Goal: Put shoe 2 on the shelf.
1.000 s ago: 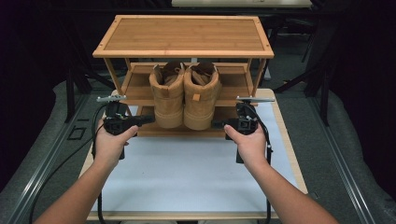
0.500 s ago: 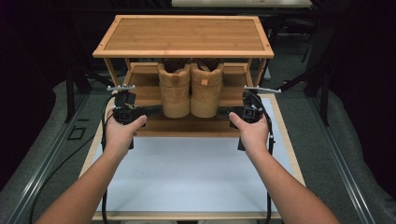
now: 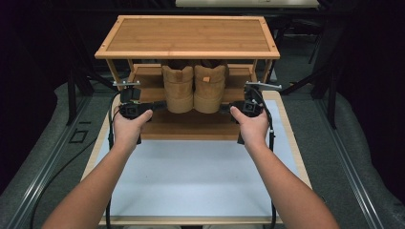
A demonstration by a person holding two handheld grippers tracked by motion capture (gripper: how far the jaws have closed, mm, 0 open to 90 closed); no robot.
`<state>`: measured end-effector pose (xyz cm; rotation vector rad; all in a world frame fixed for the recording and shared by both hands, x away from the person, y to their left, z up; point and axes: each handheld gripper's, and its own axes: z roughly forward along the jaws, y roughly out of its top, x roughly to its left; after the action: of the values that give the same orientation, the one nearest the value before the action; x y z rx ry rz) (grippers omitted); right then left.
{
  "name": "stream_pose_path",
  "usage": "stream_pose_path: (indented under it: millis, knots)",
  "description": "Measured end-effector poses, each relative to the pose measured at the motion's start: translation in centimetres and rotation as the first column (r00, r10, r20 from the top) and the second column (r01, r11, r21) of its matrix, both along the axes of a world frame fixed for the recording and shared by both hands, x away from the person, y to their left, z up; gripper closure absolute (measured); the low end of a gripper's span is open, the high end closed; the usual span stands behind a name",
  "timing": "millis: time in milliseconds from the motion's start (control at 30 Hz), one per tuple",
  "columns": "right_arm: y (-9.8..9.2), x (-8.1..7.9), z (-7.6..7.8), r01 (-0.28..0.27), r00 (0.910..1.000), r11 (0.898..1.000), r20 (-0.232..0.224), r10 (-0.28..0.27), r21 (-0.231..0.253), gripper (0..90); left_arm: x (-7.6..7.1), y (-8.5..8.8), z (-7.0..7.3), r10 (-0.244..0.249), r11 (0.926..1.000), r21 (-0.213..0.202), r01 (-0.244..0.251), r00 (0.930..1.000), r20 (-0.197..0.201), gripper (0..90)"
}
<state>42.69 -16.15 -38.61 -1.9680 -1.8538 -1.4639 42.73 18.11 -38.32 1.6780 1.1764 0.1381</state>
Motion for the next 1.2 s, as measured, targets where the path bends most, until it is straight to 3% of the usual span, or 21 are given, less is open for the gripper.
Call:
stream_pose_path:
  millis: [200,267,600,1000,1200]
  knots:
    - [0.0,0.1,-0.1,0.002,1.0,1.0,0.003,-0.002,-0.005,90.0,0.1,0.0,0.2,0.0,0.9996,0.027,0.0,1.0,0.003,90.0]
    - [0.0,0.0,-0.2,0.003,1.0,1.0,0.006,-0.003,-0.019,90.0,0.0,-0.1,0.1,-0.001,0.9999,0.012,0.001,1.0,-0.002,90.0]
    - [0.0,-0.2,-0.4,-0.007,0.9997,1.0,0.024,0.007,-0.025,90.0,-0.1,-0.2,0.2,0.002,0.9995,0.033,-0.002,1.0,0.001,90.0]
    - [-0.2,-0.3,-0.3,-0.045,0.9985,0.999,0.032,0.045,-0.005,90.0,-0.5,0.8,0.7,0.01,0.9982,0.06,-0.011,0.9999,0.012,89.8]
    - [-0.2,-1.3,0.2,-0.072,0.9952,0.995,0.06,0.076,-0.066,90.0,-1.3,2.2,1.1,0.014,0.9977,0.066,-0.015,0.9998,0.014,89.4]
